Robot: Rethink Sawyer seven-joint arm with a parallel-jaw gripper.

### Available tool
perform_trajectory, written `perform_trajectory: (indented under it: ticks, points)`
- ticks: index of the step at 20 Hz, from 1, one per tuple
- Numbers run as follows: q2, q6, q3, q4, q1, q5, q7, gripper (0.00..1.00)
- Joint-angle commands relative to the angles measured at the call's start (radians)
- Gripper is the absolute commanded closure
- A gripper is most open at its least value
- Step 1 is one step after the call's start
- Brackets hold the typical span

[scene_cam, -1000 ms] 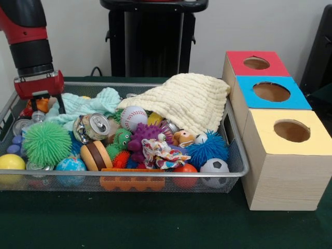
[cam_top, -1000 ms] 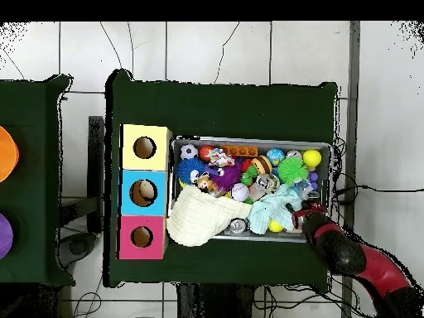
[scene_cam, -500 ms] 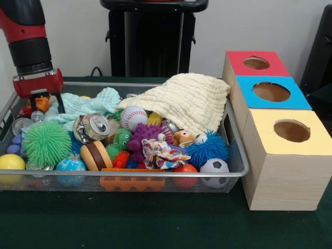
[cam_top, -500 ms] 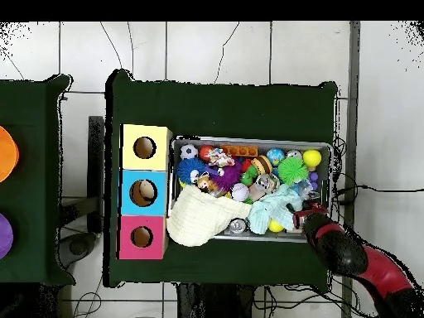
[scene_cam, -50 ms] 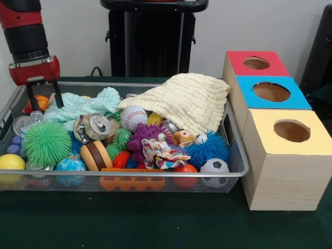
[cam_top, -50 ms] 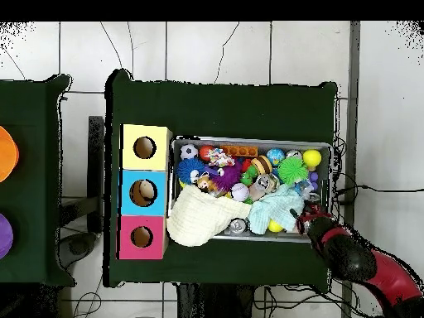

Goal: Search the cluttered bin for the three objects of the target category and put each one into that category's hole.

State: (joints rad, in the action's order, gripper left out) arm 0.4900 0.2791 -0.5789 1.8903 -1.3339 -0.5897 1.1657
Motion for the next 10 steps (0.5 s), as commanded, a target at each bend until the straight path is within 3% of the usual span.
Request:
perform_trajectory:
  ticks: [1,7,10]
  points:
    - [0.078,0.118,-0.041,0.032,0.004,0.046,0.044,0.0]
    - [0.092,0.11,-0.04,0.044,0.009,0.057,0.053,0.0]
    - [0.061,0.088,-0.028,0.025,0.024,0.046,0.057,0.0]
